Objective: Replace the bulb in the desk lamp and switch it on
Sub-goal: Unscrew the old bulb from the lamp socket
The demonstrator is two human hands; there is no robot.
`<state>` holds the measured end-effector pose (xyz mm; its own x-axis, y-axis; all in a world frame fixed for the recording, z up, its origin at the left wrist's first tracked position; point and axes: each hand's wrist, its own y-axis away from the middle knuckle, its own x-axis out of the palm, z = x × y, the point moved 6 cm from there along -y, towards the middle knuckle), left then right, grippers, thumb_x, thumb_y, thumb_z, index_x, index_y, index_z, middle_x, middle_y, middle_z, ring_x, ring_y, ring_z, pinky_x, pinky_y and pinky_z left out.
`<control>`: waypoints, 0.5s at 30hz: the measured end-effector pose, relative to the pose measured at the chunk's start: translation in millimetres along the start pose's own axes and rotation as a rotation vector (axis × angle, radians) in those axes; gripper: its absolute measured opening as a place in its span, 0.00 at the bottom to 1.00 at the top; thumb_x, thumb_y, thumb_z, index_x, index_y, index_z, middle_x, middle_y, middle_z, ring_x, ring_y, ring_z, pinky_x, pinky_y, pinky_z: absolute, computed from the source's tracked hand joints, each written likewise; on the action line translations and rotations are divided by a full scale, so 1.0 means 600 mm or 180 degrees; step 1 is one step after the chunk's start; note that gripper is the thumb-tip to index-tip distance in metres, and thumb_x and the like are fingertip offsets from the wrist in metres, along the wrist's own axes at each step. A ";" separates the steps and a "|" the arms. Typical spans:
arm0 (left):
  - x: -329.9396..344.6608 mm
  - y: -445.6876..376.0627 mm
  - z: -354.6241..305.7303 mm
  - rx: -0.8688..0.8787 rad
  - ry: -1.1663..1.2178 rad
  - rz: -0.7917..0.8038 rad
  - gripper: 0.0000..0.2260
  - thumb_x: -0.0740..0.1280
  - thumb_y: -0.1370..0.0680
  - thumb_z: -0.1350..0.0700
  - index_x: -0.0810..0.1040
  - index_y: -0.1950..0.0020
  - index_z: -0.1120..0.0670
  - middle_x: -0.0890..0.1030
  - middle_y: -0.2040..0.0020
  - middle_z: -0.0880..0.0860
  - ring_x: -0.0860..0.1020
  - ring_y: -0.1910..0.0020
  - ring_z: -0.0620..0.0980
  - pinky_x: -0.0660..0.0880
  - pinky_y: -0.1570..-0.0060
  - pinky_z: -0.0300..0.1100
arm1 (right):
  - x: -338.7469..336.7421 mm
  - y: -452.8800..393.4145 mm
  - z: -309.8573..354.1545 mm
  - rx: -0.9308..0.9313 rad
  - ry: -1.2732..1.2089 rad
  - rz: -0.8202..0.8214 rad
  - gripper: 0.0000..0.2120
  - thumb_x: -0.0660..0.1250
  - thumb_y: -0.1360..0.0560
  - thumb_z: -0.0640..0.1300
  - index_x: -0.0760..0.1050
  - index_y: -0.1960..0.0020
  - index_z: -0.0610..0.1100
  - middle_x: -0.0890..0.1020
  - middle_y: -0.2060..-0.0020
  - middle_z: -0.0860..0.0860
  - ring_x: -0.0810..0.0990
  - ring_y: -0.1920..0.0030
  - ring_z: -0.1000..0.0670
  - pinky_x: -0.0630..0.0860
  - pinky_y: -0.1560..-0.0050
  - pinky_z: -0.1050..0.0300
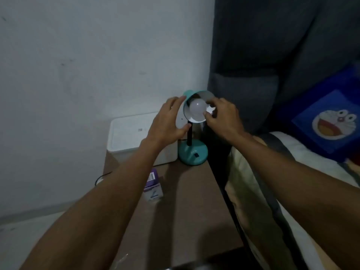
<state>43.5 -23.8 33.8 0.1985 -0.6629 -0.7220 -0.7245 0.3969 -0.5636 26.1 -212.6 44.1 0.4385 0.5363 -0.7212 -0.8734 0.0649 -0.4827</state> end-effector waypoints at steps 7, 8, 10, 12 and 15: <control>0.060 -0.032 0.015 0.0122 0.0370 0.0281 0.47 0.80 0.26 0.52 0.56 0.14 0.54 0.62 0.17 0.56 0.62 0.17 0.55 0.65 0.24 0.42 | 0.042 -0.015 -0.020 0.0150 -0.0395 0.0141 0.26 0.74 0.27 0.51 0.74 0.32 0.46 0.80 0.42 0.43 0.81 0.45 0.44 0.80 0.45 0.49; 0.061 -0.036 0.016 0.0196 0.0379 0.0276 0.46 0.80 0.26 0.53 0.57 0.14 0.54 0.63 0.17 0.56 0.63 0.18 0.55 0.66 0.23 0.44 | 0.042 -0.018 -0.020 0.0197 -0.0449 0.0118 0.26 0.74 0.27 0.52 0.74 0.32 0.45 0.80 0.41 0.43 0.81 0.44 0.44 0.80 0.45 0.49; 0.064 -0.042 0.023 0.0271 0.0421 0.0179 0.44 0.79 0.25 0.55 0.59 0.15 0.55 0.67 0.19 0.56 0.68 0.21 0.54 0.69 0.23 0.48 | 0.046 -0.025 -0.020 0.0270 -0.0623 0.0044 0.26 0.75 0.27 0.52 0.74 0.33 0.45 0.81 0.41 0.44 0.80 0.43 0.46 0.79 0.44 0.50; 0.065 -0.046 0.028 0.0289 0.0469 0.0094 0.42 0.79 0.25 0.59 0.62 0.16 0.55 0.69 0.20 0.56 0.71 0.23 0.54 0.74 0.27 0.51 | 0.049 -0.029 -0.015 0.0285 -0.0773 -0.0046 0.25 0.75 0.28 0.50 0.75 0.34 0.44 0.82 0.42 0.45 0.80 0.43 0.47 0.79 0.44 0.51; 0.065 -0.047 0.031 0.0286 0.0554 0.0094 0.41 0.79 0.26 0.61 0.63 0.16 0.55 0.71 0.22 0.56 0.73 0.25 0.53 0.78 0.33 0.51 | 0.054 -0.034 -0.013 0.0350 -0.0854 -0.0193 0.25 0.77 0.29 0.50 0.77 0.35 0.44 0.82 0.43 0.46 0.80 0.44 0.48 0.79 0.44 0.51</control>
<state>83.8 -49.1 13.7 0.0553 -0.7468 -0.6627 -0.6648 0.4677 -0.5825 59.8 -203.2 26.9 0.4315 0.7311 -0.5285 -0.8715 0.1866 -0.4535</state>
